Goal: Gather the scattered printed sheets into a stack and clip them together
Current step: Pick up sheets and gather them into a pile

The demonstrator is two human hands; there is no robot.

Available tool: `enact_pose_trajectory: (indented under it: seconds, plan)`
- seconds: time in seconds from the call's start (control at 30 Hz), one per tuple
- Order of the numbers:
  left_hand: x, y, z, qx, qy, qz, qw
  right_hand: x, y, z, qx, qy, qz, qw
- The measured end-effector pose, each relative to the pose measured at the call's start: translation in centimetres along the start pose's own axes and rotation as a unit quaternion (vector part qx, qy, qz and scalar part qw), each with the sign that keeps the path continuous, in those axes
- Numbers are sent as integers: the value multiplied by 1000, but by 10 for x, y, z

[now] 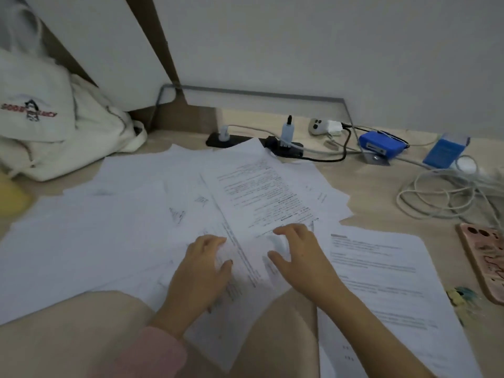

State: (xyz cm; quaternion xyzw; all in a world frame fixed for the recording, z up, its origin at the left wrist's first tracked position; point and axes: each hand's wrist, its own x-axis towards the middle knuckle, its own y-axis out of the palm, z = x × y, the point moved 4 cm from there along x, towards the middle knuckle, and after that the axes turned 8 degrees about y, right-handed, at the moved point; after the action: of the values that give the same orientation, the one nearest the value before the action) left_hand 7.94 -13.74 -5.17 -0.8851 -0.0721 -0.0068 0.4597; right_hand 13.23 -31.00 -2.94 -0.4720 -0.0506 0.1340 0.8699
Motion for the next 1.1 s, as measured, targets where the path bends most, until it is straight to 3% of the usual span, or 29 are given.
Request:
enact_pose_trajectory:
  seconds: [0.1,0.23,0.4,0.67,0.77,0.87,1.0,1.1]
  plan:
    - [3,-15,36,75,-53,10,996,11,24,18,-40,-16,40,998]
    - [12,-32,65,95,-106,69,987,9,50,22,-138,-2,75,988]
    - [29,-43,77,122,-90,97,984,7,62,27,-166,-58,-49,983]
    - [53,-39,94,2,-60,135,989,21,54,32,-204,-3,-92,975]
    - [61,-47,97,-137,-73,88,984,28,38,35,-143,37,-110,983]
    - [66,-60,96,-309,-112,3,944,30,23,43,-76,64,-140,985]
    - [60,-75,101,-379,-146,-119,906,28,4,66,18,67,-168,983]
    - [52,-84,104,-413,-153,-169,882,25,-9,80,91,87,-163,978]
